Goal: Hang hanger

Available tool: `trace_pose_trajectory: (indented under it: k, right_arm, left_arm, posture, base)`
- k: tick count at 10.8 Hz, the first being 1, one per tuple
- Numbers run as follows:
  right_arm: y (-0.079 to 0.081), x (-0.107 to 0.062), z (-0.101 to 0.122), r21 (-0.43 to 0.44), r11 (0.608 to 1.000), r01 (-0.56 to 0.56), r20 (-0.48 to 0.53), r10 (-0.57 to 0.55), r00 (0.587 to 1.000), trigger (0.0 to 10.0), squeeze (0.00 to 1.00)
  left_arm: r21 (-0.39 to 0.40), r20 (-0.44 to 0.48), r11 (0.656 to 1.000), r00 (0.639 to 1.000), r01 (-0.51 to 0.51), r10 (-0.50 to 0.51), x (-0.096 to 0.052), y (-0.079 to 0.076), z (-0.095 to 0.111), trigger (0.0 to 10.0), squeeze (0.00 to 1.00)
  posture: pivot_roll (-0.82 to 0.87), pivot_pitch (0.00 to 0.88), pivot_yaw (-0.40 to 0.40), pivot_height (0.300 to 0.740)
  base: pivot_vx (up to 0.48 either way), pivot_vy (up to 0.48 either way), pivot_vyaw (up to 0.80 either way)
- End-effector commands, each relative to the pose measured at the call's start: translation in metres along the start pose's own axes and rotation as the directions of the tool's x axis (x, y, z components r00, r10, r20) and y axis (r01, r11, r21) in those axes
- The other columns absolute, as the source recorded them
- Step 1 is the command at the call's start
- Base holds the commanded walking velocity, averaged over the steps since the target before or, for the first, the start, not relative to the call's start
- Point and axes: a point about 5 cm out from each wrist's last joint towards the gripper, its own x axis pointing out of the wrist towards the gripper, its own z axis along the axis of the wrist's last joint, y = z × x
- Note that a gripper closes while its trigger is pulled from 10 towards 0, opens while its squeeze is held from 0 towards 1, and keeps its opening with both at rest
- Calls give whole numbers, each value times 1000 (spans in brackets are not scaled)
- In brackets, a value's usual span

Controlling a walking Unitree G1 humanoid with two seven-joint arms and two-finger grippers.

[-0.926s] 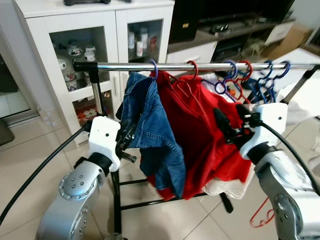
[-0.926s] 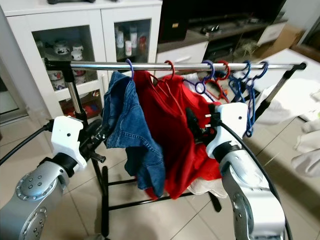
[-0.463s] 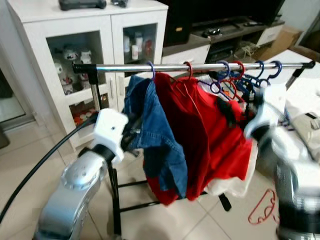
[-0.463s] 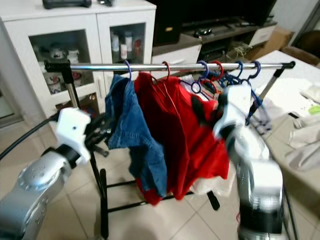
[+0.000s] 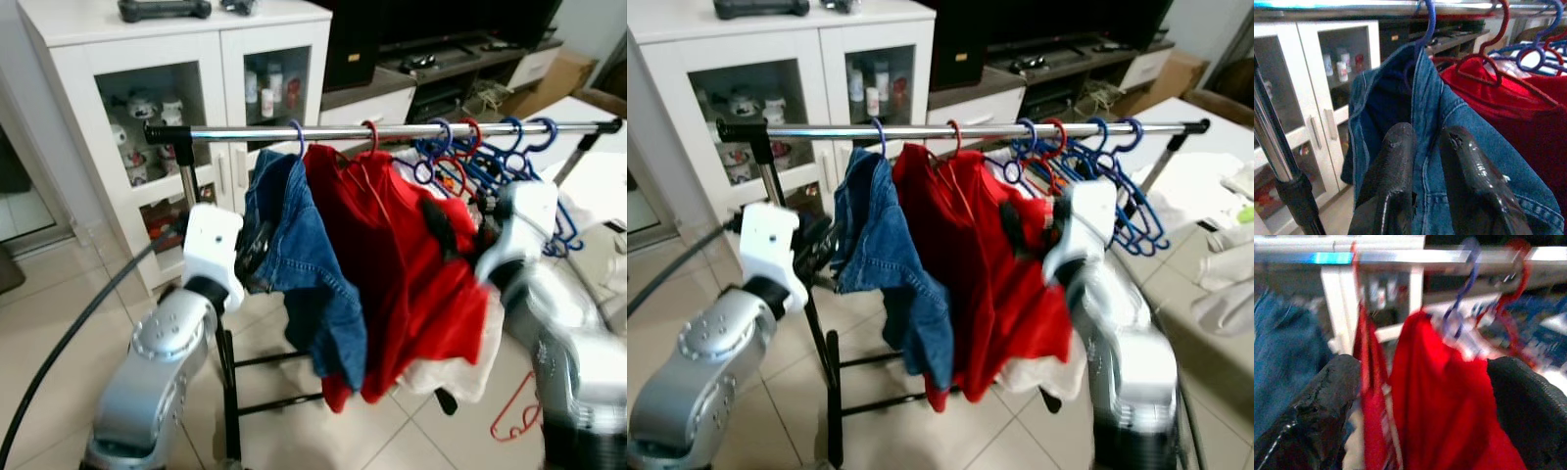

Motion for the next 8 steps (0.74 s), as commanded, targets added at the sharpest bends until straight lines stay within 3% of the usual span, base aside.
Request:
trace_pose_trajectory:
  k: [1,4,5,7,8]
  right_arm:
    - [3,-3,2,4,1000,4,8,-4,1000,10000,1000]
    - [17,-18,-6,-58,998,28,-9,-28,1000,10000,1000]
    - [20,-22,-9,-42,999,23,-12,-23,1000,10000,1000]
    - [23,-24,-10,-23,999,29,-13,-29,999,10000,1000]
    - [24,-25,-10,-15,999,32,-17,-32,999,10000,0]
  left_arm:
    - [-6,-22,1000,1000,-14,14,1,0,-2,10000,0]
    - [59,-27,997,998,-52,53,-1,9,-3,10000,0]
    - [63,-29,997,998,-49,51,0,8,-3,10000,0]
    - [13,-48,999,998,-51,51,-2,8,-6,10000,0]
    - [1,-55,998,997,-55,55,-2,9,-5,10000,0]
  posture:
    - [89,20,-58,740]
    - [91,27,-59,740]
    - [88,29,-52,740]
    - [85,31,-41,740]
    - [86,33,-39,740]
  base:
    - [0,0,0]
    - [0,0,0]
    - [0,-480,0]
    - [0,0,0]
    - [0,0,0]
